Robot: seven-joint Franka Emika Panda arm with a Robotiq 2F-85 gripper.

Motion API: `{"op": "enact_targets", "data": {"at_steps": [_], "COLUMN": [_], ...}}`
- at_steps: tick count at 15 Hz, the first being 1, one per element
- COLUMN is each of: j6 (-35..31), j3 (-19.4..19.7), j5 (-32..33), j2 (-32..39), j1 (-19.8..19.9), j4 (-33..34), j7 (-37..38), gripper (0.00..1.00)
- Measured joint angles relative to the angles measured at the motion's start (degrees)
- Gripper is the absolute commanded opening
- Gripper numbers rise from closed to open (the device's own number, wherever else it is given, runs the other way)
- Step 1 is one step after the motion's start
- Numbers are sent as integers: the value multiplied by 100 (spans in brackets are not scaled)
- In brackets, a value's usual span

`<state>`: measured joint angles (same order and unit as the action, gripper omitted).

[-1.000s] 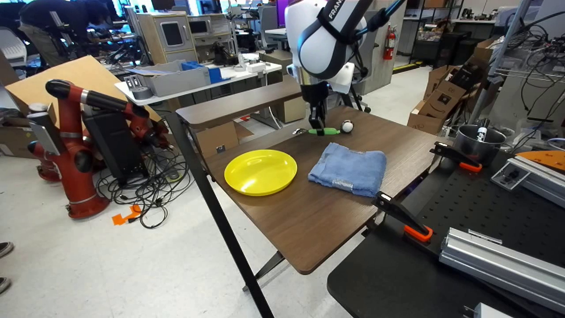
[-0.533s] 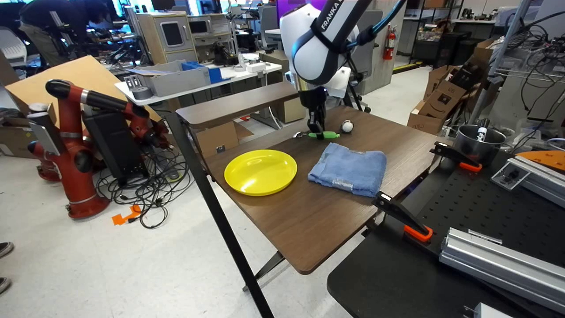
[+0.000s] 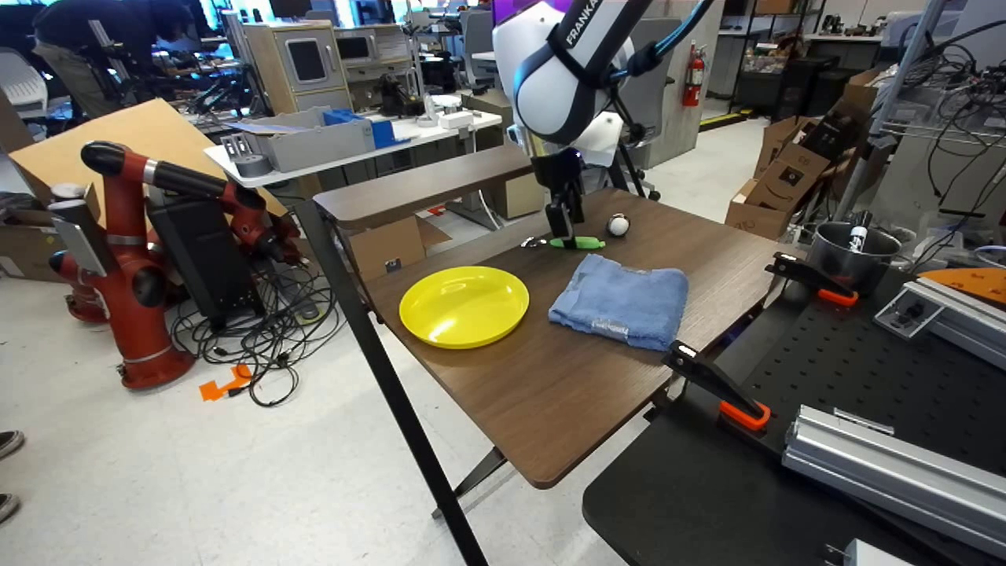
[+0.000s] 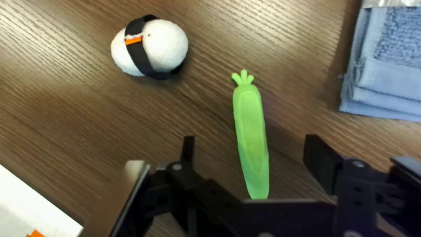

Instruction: Move the spoon to the middle of the desk

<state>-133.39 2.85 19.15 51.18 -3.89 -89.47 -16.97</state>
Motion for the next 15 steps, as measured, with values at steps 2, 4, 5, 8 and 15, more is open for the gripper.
{"op": "enact_targets", "data": {"at_steps": [2,4,5,8,15], "j6": [80,175,193,200,200], "j3": [0,-2,-9,-66,-133], "j5": [0,-1,-2,-13,-24], "j2": [-10,-63,-126,-492,-1117], "j1": [1,4,10,50,81], "j4": [15,16,-9,-277,-950], "j7": [0,-3,-14,-96,-135], "gripper": [100,100,100,100,100]}}
